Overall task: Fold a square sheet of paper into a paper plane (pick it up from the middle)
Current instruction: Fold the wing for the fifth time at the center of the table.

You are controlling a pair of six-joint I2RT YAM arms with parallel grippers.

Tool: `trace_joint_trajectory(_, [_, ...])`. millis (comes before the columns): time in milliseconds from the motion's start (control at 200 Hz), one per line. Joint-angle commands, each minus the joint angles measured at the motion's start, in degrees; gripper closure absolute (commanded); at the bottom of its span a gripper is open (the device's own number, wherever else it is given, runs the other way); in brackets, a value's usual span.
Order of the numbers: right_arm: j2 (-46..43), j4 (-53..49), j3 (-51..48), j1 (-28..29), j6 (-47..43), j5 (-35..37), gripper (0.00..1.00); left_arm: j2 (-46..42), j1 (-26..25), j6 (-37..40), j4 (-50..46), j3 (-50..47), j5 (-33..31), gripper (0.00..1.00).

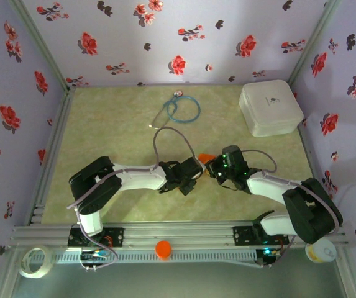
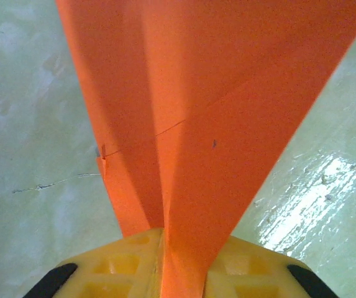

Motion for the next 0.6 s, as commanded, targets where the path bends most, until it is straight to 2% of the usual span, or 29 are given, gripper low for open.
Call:
trace_joint_trajectory(0, [-0.5,0.5,-0.7,-0.4,-0.5,-0.4,1.00,-0.5,-0.5,0.9,-0.2,0.4,-1.0,0.82])
trace_joint_trajectory(240, [-0.5,0.5,-0.7,-0.4,-0.6,-0.4,1.00,-0.3,-0.5,1.1,-0.3,0.6,-0.9,0.93])
trace_joint_trajectory(345, [-1.2,-1.8,-0.2,-0.4,-1.9,-0.1,0.82,0.5,-0.5,1.1,-1.2,1.3,0.1,0.96])
trace_joint_trajectory(385, [-1.9,-4.0,0.3,-0.5,-3.0,0.3,0.72,1.0,-0.4,1.0,-1.7,1.9,0.7,0.97])
trace_joint_trajectory(480, [-5.0,-11.3,1.3,-0.9,-5.5,3.2,0.57,2.5,-0.3,1.0,-3.3,3.2,3.4,0.99])
trace_joint_trajectory(600, [-9.2,-18.4,1.5,-2.3,-7.6,5.7,0.49,4.8,0.2,0.7,-5.3,5.2,7.0,1.00])
